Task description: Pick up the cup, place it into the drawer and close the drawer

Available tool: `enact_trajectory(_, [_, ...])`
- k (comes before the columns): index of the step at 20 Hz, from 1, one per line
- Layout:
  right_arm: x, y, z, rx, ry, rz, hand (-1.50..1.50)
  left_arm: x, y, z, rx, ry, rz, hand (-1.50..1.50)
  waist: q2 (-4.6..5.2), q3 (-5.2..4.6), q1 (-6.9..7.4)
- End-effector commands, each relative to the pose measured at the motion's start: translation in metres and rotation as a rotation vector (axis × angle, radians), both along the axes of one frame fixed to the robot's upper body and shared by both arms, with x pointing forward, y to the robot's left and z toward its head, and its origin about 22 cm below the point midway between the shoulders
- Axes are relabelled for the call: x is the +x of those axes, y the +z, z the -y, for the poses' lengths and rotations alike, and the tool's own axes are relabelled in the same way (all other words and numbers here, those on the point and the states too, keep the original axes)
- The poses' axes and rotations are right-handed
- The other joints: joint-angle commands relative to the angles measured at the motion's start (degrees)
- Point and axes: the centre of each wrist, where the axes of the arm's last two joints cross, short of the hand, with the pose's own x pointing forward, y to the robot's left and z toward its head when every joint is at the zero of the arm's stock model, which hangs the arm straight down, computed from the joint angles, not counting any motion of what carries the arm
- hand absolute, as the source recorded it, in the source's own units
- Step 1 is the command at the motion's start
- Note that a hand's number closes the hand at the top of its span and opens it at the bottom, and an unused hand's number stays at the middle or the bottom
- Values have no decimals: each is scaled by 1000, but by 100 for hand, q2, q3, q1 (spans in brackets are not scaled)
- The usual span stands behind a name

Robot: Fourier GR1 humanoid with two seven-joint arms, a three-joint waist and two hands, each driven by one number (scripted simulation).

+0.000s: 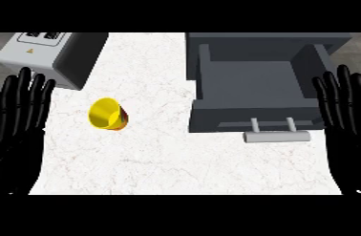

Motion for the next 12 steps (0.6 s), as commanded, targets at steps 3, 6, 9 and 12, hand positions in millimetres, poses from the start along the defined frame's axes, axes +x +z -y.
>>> enact_trajectory(3, [11, -1, 20, -33, -15, -5, -150, 14, -20, -5, 0, -112, 31, -150, -165, 215, 153])
enact_trajectory(6, [-18, -12, -3, -24, -29, 12, -150, 8, -11, -25, 46, -177, 102, -150, -187, 214, 145])
enact_trajectory(9, [14, -2, 8, -95, 105, -146, -150, 32, -30, -22, -211, -110, -139, -150, -155, 212, 168])
enact_trajectory(12, [25, 0, 8, -91, 114, -158, -150, 47, -40, -11, -206, -110, -130, -150, -171, 216, 159])
